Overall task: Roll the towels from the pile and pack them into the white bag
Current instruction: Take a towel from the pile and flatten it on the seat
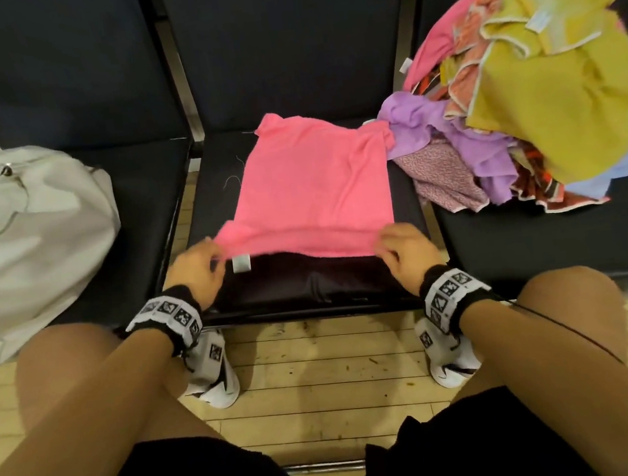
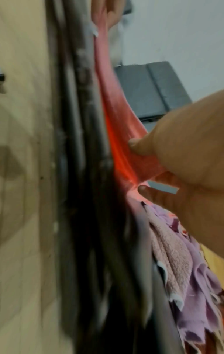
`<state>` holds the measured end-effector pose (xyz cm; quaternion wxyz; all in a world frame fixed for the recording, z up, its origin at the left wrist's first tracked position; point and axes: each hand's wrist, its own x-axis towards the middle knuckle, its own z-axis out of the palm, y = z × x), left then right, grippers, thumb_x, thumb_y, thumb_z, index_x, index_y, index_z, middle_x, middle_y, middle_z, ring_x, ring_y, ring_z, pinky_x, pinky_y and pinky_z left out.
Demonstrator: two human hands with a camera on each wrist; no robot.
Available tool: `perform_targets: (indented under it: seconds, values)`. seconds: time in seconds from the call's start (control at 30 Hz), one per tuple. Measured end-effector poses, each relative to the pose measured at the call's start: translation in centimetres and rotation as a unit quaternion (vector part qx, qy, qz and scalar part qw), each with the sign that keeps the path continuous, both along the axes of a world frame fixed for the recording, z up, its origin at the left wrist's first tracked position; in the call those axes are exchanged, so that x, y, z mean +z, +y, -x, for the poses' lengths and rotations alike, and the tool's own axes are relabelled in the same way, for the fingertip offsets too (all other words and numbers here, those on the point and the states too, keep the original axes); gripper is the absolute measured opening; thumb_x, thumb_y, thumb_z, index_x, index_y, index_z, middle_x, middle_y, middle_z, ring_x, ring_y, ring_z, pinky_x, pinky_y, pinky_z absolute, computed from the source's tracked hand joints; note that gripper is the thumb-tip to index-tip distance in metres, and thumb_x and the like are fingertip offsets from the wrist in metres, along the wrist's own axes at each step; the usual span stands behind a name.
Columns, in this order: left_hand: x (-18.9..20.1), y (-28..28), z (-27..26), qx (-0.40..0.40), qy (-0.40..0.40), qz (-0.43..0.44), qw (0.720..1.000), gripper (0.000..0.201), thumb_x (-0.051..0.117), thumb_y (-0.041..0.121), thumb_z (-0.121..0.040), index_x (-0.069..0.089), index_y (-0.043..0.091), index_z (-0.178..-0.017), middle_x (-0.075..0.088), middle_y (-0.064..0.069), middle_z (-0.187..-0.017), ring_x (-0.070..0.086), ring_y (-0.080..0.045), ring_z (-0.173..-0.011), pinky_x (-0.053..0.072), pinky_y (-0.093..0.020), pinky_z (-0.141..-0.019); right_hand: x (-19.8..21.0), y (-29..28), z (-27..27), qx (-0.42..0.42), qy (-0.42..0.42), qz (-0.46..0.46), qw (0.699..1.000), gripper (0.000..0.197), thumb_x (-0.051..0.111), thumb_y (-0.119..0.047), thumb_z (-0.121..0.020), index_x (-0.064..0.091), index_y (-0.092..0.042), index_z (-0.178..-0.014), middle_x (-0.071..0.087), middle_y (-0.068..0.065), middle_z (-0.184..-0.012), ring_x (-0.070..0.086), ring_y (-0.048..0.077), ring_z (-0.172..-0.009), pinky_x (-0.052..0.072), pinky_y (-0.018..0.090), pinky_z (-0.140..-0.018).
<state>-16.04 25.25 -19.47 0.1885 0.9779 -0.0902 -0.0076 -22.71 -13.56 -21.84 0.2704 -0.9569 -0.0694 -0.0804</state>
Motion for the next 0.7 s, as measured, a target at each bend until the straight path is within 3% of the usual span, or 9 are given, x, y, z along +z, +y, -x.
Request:
perform_targets:
  seconds: [0.13,0.27,0.4,0.47,0.57,0.7]
  values:
    - [-2.1,1.0,2.0,-0.067,0.071,-0.075,0.992,0.012,0.063,0.01,-0.087,0.073,0.012,-0.093,0.068,-0.01,-0.094,0.064,-0.032,-0.09,0.053,-0.039,-0.076,-1.7,0.2,2.1,0.055,0.135,0.103,0.984,0.013,0.062,-0.02,-0.092,0.074,-0.015,-0.088,0.066,0.002,-0.096,0.056,0.029,-0.097,0.048,0.045,-0.086]
    - [-2.6,1.7,2.0,-0.099,0.048,-0.067,0.992,0.008,0.064,0.012,-0.087,0.071,0.014,-0.09,0.066,-0.006,-0.088,0.061,-0.028,-0.085,0.053,-0.039,-0.074,-1.7,0.1,2.0,0.049,0.138,0.097,0.984,0.018,0.06,-0.025,-0.092,0.067,-0.016,-0.08,0.058,-0.002,-0.084,0.053,0.027,-0.09,0.047,0.042,-0.082]
    - [-4.2,2.6,2.3,-0.094,0.033,-0.035,0.994,0.013,0.053,0.014,-0.094,0.066,0.014,-0.092,0.063,-0.006,-0.087,0.058,-0.029,-0.086,0.05,-0.041,-0.077,-1.9,-0.1,2.1,0.044,0.153,0.078,0.984,0.02,0.057,-0.025,-0.093,0.061,-0.019,-0.074,0.053,-0.005,-0.078,0.051,0.026,-0.085,0.047,0.043,-0.08]
    - [-4.5,2.7,2.3,-0.082,0.037,-0.002,0.996,0.017,0.049,0.019,-0.098,0.067,0.019,-0.096,0.066,-0.004,-0.09,0.059,-0.026,-0.088,0.049,-0.037,-0.078,-1.9,0.1,2.3,0.032,0.159,0.061,0.985,0.017,0.057,-0.027,-0.093,0.064,-0.018,-0.081,0.061,0.001,-0.084,0.053,0.027,-0.087,0.048,0.042,-0.08]
    - [-4.5,2.7,2.7,-0.04,0.036,0.033,0.998,0.017,0.051,0.02,-0.099,0.066,0.015,-0.107,0.065,-0.01,-0.096,0.058,-0.026,-0.092,0.046,-0.035,-0.08,-1.6,0.3,2.8,-0.009,0.182,0.025,0.983,0.017,0.06,-0.028,-0.093,0.071,-0.019,-0.101,0.068,0.006,-0.101,0.059,0.028,-0.097,0.048,0.035,-0.086]
    - [-4.7,2.6,3.1,0.029,0.051,0.055,0.997,0.021,0.055,0.024,-0.096,0.062,0.02,-0.115,0.06,-0.009,-0.095,0.056,-0.023,-0.084,0.049,-0.036,-0.079,-1.2,0.7,3.2,-0.056,0.18,-0.017,0.982,0.015,0.062,-0.024,-0.091,0.071,-0.018,-0.102,0.071,0.003,-0.105,0.064,0.027,-0.098,0.051,0.036,-0.086]
